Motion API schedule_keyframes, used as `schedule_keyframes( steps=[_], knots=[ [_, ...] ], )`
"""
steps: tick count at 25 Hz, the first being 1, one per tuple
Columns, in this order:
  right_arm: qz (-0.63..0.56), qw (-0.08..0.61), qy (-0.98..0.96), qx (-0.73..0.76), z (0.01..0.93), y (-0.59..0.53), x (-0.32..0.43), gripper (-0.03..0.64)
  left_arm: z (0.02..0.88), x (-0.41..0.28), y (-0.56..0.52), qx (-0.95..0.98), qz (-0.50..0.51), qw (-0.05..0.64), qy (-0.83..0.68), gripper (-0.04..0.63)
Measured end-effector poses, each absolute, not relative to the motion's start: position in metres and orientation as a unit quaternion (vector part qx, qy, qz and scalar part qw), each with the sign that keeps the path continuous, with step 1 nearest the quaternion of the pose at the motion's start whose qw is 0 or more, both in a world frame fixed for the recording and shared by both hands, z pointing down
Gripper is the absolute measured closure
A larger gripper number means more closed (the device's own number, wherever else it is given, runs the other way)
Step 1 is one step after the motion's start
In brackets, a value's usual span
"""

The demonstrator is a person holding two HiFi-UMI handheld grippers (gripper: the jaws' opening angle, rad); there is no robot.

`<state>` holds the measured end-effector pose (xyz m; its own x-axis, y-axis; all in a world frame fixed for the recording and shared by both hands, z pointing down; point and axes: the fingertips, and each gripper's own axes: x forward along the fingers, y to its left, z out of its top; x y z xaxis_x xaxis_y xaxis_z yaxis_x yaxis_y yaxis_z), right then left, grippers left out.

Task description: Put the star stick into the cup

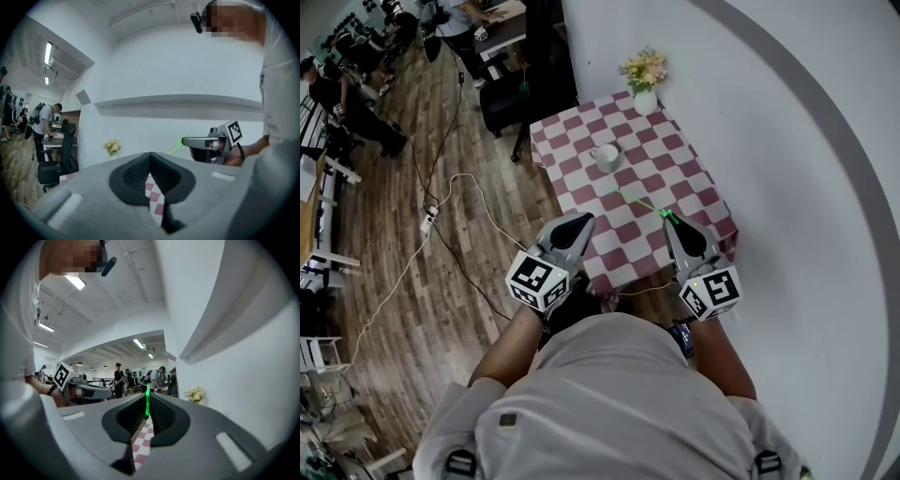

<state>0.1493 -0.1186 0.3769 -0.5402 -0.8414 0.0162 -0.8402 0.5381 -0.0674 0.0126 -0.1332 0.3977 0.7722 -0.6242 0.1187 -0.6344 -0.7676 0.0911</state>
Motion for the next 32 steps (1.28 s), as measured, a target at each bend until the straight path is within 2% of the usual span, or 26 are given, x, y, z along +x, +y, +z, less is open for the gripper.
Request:
schedule_keyframes(
  steps=[32],
  knots=[
    [-0.083,-0.027,0.868,-0.489,0.417,-0.243,0.134,0.589,0.431,0.000,-0.253,0.942,0.063,0.107,-0.313,0.592]
  ],
)
